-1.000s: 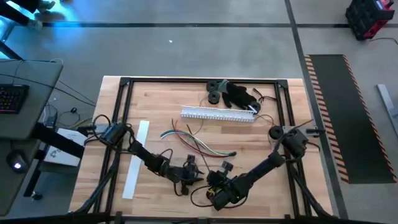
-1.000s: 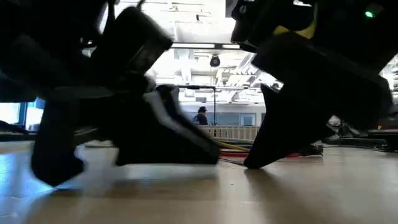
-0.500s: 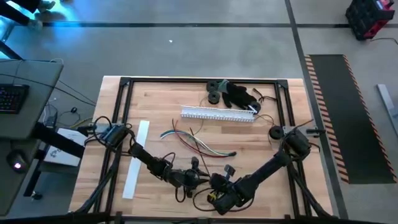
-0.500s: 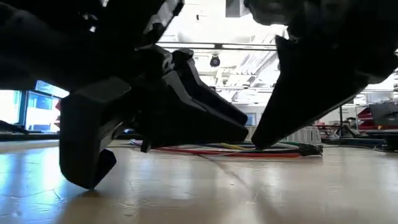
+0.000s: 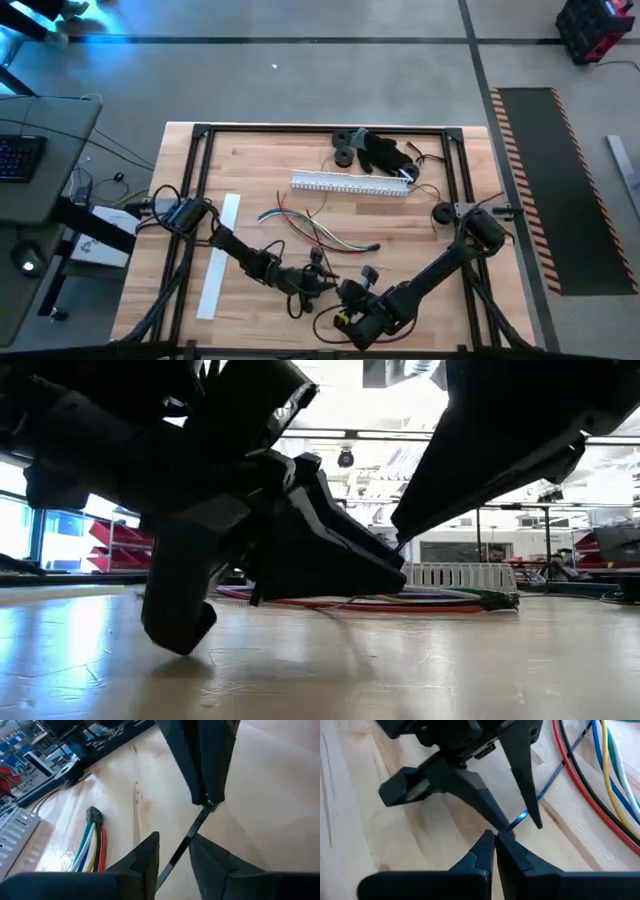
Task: Ziptie cables
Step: Wrap the cable wire using a black zip tie
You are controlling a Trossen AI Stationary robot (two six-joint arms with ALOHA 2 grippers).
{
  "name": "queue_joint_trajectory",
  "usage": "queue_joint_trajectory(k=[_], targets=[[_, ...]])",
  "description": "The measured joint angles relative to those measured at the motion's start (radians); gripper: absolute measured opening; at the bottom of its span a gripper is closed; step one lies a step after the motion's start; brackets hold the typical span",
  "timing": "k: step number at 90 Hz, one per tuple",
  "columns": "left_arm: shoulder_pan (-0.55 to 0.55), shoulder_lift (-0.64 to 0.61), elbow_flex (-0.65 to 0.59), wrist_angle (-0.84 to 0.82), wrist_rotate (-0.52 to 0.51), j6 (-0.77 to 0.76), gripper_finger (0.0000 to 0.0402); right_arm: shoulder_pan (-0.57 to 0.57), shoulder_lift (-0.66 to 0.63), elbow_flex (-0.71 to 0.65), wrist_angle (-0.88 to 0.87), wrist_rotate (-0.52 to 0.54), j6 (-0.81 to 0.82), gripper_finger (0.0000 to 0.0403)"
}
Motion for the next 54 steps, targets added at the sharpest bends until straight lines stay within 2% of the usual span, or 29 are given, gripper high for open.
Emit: queue_joint_trajectory(k=[14, 23, 30, 41, 54], targets=[[-0.003, 0.0, -0.001, 0.001, -0.004, -0.051, 0.0012, 0.003, 0.0, 0.0, 0.001, 0.017, -0.03, 0.0], [-0.003, 0.002, -0.002, -0.003, 0.0, -0.105, 0.0006, 0.008, -0.001, 0.002, -0.005, 0.023, -0.078, 0.0], [-0.004, 0.0, -0.002, -0.008, 0.016, -0.141, 0.0001, 0.013, -0.012, 0.029, -0.077, 0.006, -0.118, 0.0003], [-0.005, -0.002, -0.004, -0.019, 0.104, -0.21, 0.0, 0.02, -0.028, 0.115, -0.226, -0.023, -0.198, 0.0029], [0.008, -0.007, -0.003, -0.012, 0.274, -0.294, 0.0, 0.024, -0.027, 0.151, -0.227, -0.101, -0.518, 0.0092]])
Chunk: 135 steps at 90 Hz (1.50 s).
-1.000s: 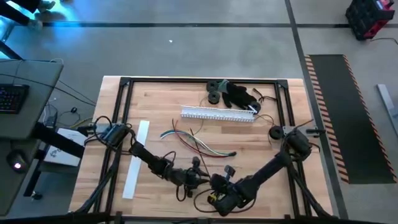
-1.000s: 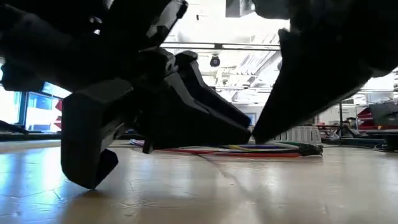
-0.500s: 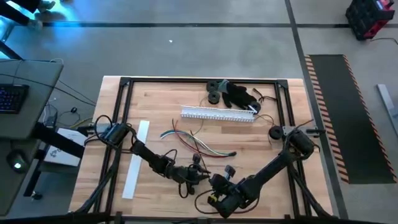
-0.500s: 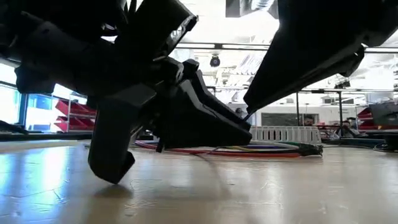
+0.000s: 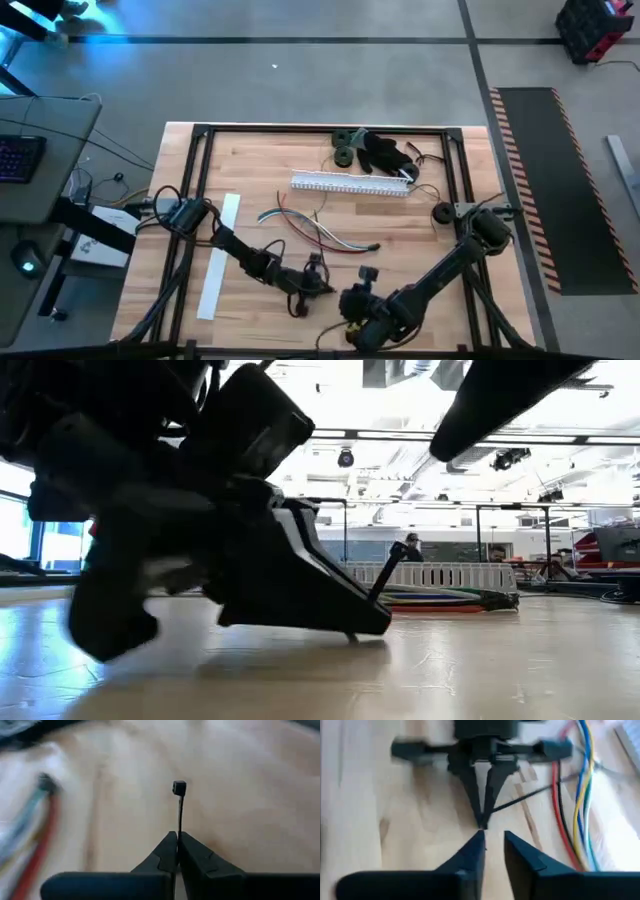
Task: Ziptie cables
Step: Wrap the cable wire using a black zip tie
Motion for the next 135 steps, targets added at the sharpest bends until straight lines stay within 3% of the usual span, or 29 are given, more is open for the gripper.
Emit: queue_joint_trajectory(k=[9, 22, 31, 45, 91, 124, 135], targets=[[0.02, 0.0, 0.0, 0.003, 0.161, -0.087, 0.0, -0.001, 0.015, -0.001, 0.069, -0.061, -0.31, 0.0139], [0.055, -0.001, 0.002, 0.004, 0.377, -0.194, 0.0, 0.004, 0.057, -0.003, 0.14, -0.052, -0.742, 0.0182], [0.067, -0.003, 0.002, -0.001, 0.425, -0.225, 0.0, 0.011, 0.086, -0.003, 0.164, -0.02, -1.007, 0.0189], [0.073, -0.004, 0.003, 0.0, 0.453, -0.239, 0.0, 0.015, 0.123, -0.003, 0.168, 0.092, -1.218, 0.0174], [0.073, -0.005, 0.004, -0.001, 0.455, -0.253, 0.0, 0.019, 0.16, -0.004, 0.23, 0.089, -1.523, 0.0091], [0.077, -0.005, 0.004, -0.001, 0.453, -0.256, 0.0, 0.029, 0.16, -0.004, 0.232, 0.082, -1.524, 0.0009], [0.076, -0.005, 0.004, -0.004, 0.404, -0.247, 0.0, 0.032, 0.16, -0.004, 0.233, 0.073, -1.395, 0.0008]])
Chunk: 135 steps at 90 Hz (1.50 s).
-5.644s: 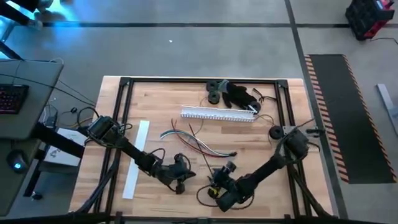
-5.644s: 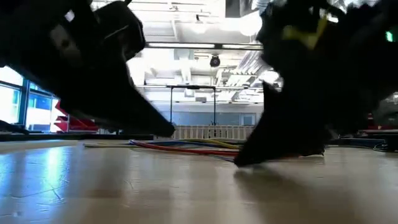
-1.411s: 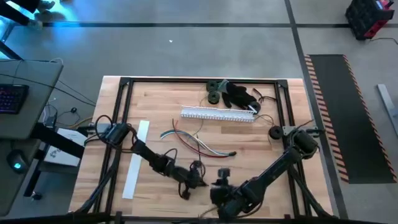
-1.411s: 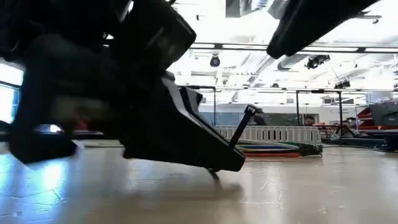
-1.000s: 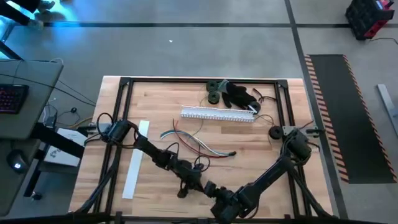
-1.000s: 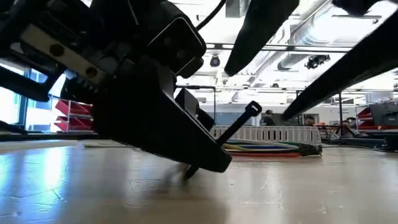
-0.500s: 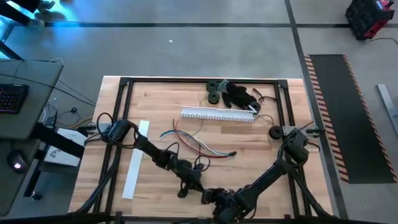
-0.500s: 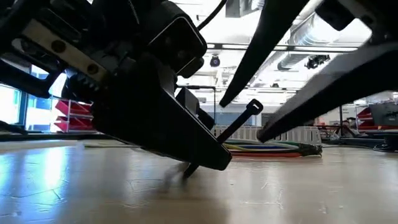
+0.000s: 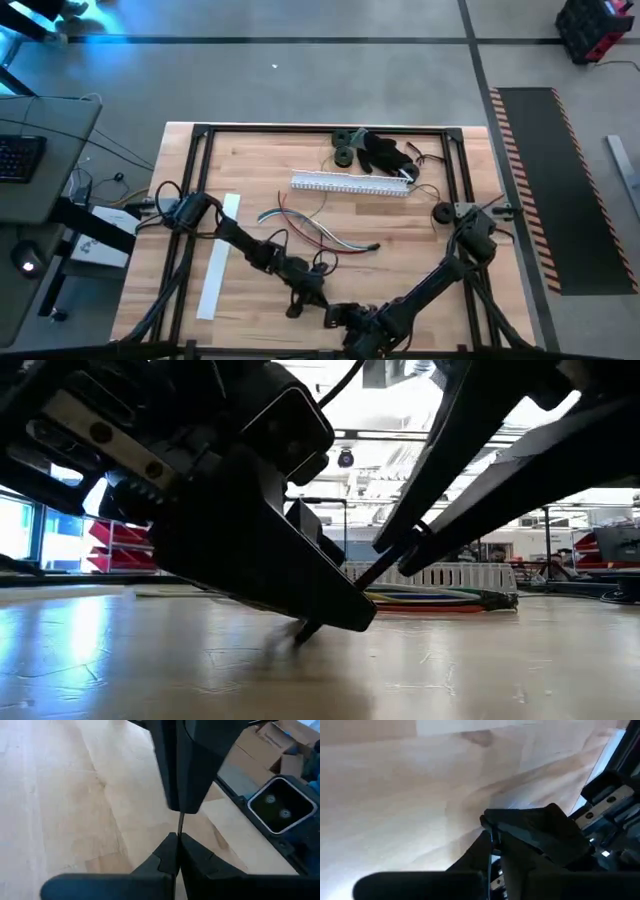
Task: Ziptie cables
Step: Wrap the cable wire using a black zip tie
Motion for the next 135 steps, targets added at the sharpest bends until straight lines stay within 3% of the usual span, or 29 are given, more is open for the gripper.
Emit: queue_joint_trajectory(k=[13, 33, 53, 75, 86, 97, 115, 135], targets=[[0.003, 0.0, 0.0, -0.003, -0.041, 0.049, 0.0018, 0.0, 0.0, 0.0, -0.001, 0.0, 0.225, 0.0004], [0.004, -0.052, -0.002, -0.078, -0.092, 0.198, 0.0083, 0.001, 0.0, 0.022, -0.045, 0.0, 0.692, 0.0002], [-0.036, -0.166, -0.002, -0.295, -0.368, 0.348, 0.0119, 0.0, -0.001, 0.084, -0.198, -0.004, 1.195, 0.0001], [-0.113, -0.17, -0.002, -0.31, -0.494, 0.376, 0.0118, 0.0, -0.001, 0.088, -0.331, -0.016, 1.776, 0.0], [-0.155, -0.162, -0.002, -0.309, -0.645, 0.37, 0.0118, 0.0, -0.001, 0.088, -0.367, -0.039, 1.999, 0.0], [-0.18, -0.163, -0.002, -0.305, -0.747, 0.396, 0.0117, 0.0, -0.001, 0.088, -0.378, -0.08, 2.156, 0.0], [-0.181, -0.126, -0.001, -0.272, -0.748, 0.404, 0.0117, 0.0, -0.001, 0.088, -0.372, -0.069, 2.269, 0.0], [-0.182, -0.048, -0.001, -0.102, -0.759, 0.426, 0.0117, -0.012, -0.001, 0.088, -0.311, -0.026, 2.293, 0.0]])
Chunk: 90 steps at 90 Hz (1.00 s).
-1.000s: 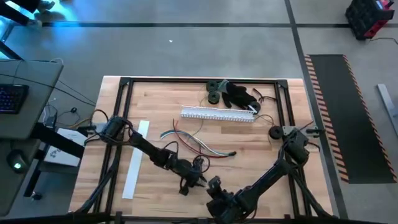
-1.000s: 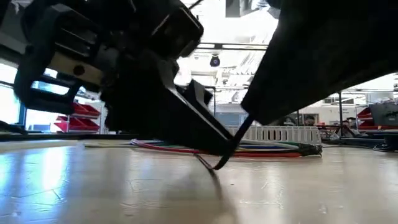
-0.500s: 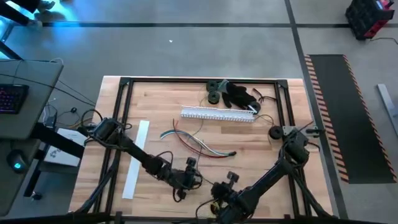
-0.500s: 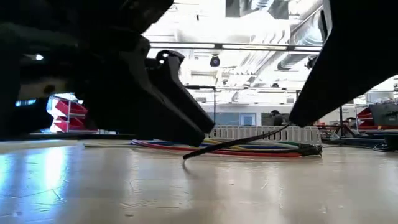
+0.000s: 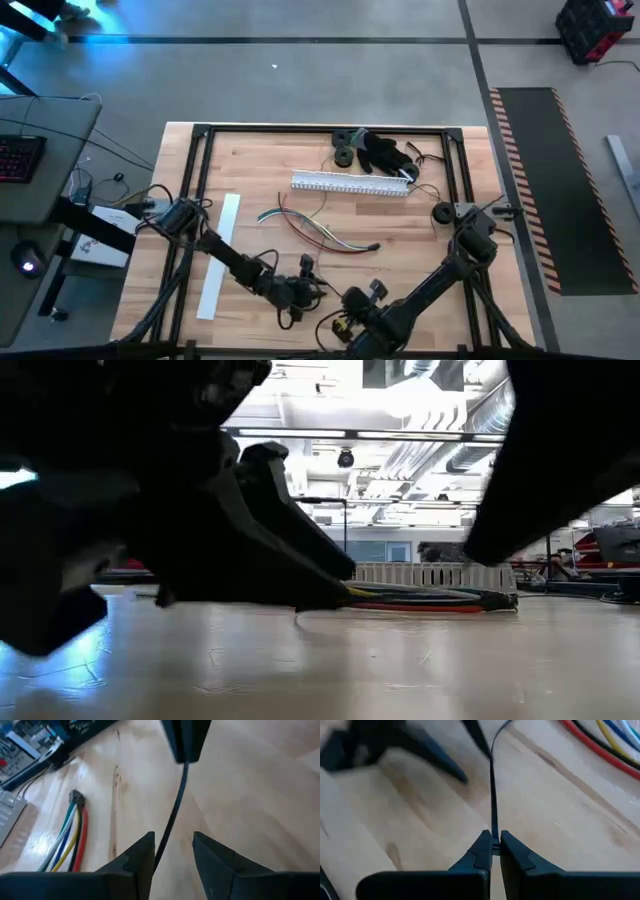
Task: Ziptie cables
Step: Wrap the cable wire using a black zip tie
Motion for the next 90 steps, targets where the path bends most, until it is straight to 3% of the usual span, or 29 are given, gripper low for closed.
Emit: queue_joint_trajectory(k=[46, 60, 77, 90], targets=[[0.011, 0.007, 0.0, 0.029, -0.002, 0.019, 0.0114, -0.037, -0.023, 0.0, 0.02, 0.015, -0.022, 0.0], [0.011, 0.007, 0.0, 0.029, -0.034, 0.02, 0.008, -0.041, -0.03, 0.0, 0.021, 0.014, -0.022, 0.0], [0.011, 0.007, 0.0, 0.029, -0.053, 0.023, 0.0012, -0.042, -0.031, 0.0, 0.021, 0.012, -0.02, 0.0], [0.011, 0.007, 0.0, 0.028, -0.049, 0.023, 0.0004, -0.041, -0.031, 0.0, 0.026, 0.012, -0.064, 0.0009]])
